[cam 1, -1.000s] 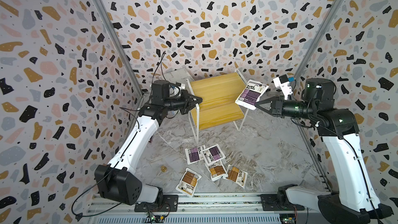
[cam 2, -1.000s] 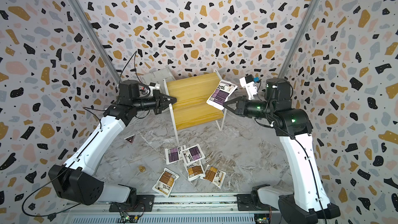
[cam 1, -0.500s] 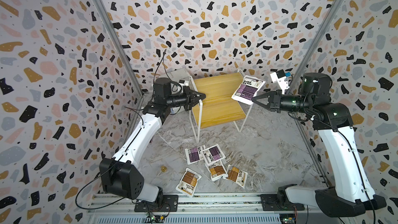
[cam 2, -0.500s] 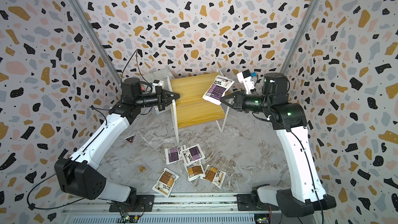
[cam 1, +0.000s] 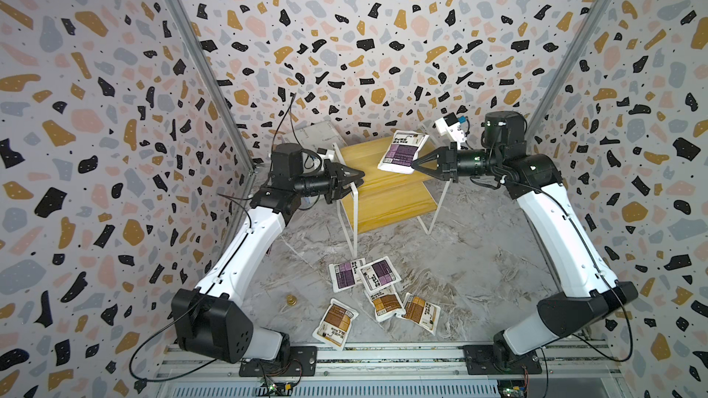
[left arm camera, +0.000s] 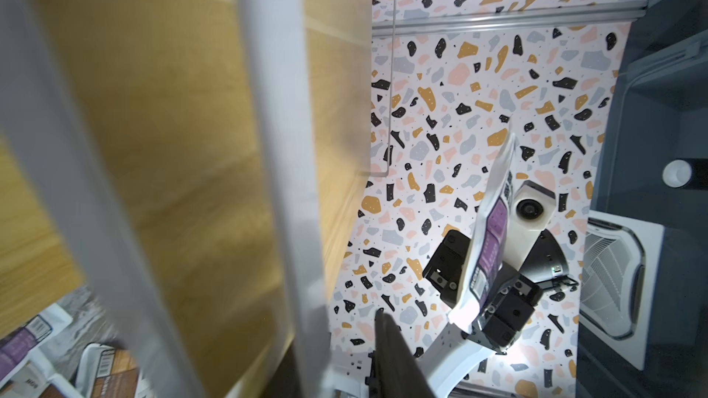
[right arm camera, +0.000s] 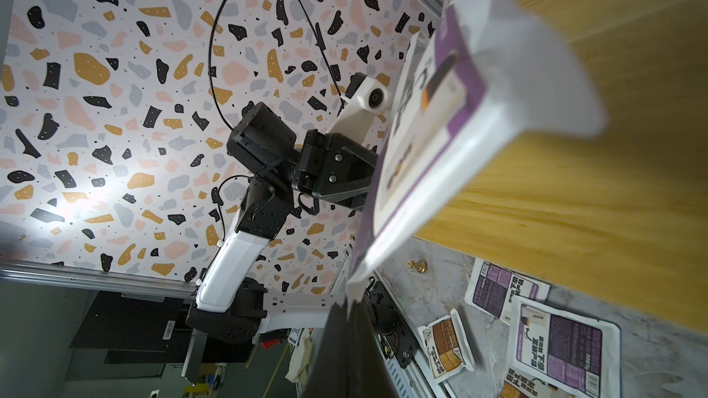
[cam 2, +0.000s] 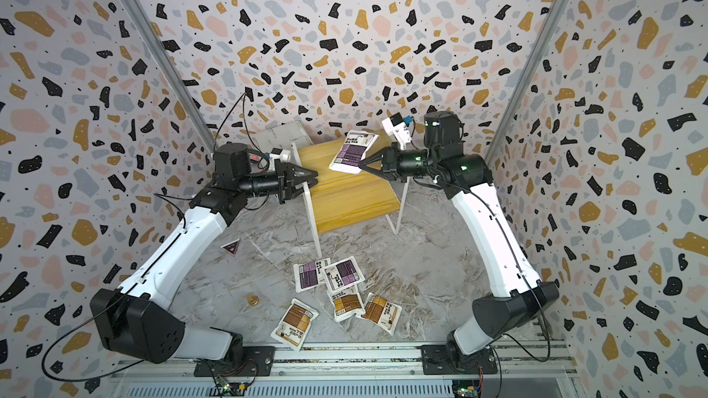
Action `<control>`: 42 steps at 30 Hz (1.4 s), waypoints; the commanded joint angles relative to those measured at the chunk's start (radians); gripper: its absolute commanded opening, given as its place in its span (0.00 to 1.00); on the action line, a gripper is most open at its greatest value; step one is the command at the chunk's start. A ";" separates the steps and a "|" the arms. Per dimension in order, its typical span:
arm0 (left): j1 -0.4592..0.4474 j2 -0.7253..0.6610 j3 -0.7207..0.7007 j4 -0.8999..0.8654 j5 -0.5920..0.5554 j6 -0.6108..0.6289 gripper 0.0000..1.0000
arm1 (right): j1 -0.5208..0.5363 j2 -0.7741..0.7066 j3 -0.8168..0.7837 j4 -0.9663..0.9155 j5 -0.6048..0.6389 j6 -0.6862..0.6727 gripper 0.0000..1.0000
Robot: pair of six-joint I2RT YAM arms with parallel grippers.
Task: Place the bagged coffee beans on the shelf by color
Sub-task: Adjust the shelf at the center of the board, then place the bagged coffee beans on the shelf.
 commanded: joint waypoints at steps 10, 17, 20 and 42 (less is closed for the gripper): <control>0.044 -0.126 0.041 -0.288 -0.176 0.159 0.56 | 0.033 0.158 0.217 -0.265 -0.093 -0.217 0.00; 0.043 -0.132 0.057 -0.341 -0.202 0.179 0.58 | 0.048 0.214 0.231 -0.285 -0.139 -0.236 0.00; 0.043 -0.129 0.064 -0.357 -0.208 0.187 0.59 | 0.062 0.239 0.243 -0.303 -0.137 -0.251 0.00; 0.042 -0.094 0.119 -0.387 -0.224 0.216 0.61 | -0.027 0.196 0.551 -0.562 0.360 -0.340 0.58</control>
